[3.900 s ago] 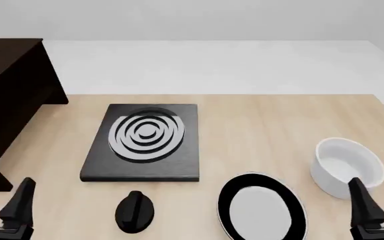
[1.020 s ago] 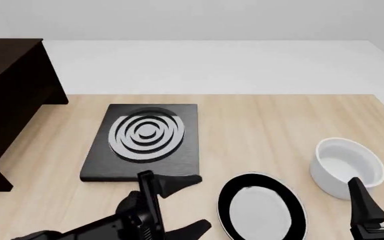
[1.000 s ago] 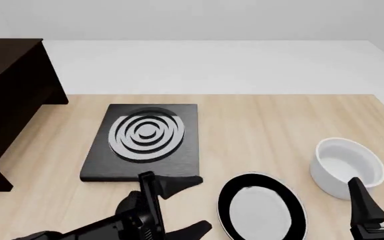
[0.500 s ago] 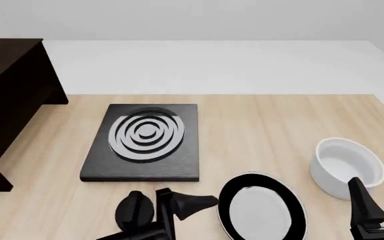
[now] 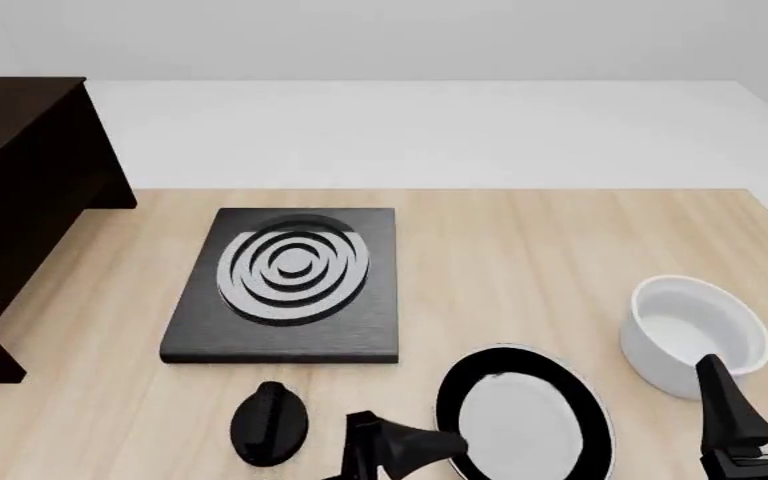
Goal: Put the frying pan under the cabinet shelf.
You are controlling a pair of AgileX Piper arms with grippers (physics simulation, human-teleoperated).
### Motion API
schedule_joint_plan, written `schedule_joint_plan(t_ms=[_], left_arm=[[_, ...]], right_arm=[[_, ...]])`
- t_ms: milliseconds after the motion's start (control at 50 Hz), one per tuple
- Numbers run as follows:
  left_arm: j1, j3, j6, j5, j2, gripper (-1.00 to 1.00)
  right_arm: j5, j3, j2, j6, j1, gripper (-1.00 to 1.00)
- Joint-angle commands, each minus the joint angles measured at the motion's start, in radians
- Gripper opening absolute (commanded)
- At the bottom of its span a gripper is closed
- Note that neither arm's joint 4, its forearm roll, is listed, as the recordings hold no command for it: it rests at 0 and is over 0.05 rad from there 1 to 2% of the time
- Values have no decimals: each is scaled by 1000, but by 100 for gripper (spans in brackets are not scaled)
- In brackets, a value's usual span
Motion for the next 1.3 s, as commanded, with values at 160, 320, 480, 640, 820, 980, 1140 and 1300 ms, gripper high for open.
schedule_joint_plan(t_ms=[160, 320, 480, 640, 820, 980, 1140, 1300], left_arm=[[-50, -31, 14, -12, 68, 100], [-69, -35, 53, -42, 118, 100], [-96, -51, 93, -46, 158, 100], [-113, -68, 113, -33, 177, 100], [-126, -86, 123, -31, 196, 100], [-124, -103, 131, -37, 232, 100], [-125, -119, 140, -48, 276, 100], [-141, -137, 126, -30, 286, 100]], right_arm=[[0, 0, 0, 0, 0, 100], [0, 0, 0, 0, 0, 100], [0, 0, 0, 0, 0, 100], [0, 0, 0, 0, 0, 100], [0, 0, 0, 0, 0, 100], [0, 0, 0, 0, 0, 100], [0, 0, 0, 0, 0, 100], [0, 0, 0, 0, 0, 100]])
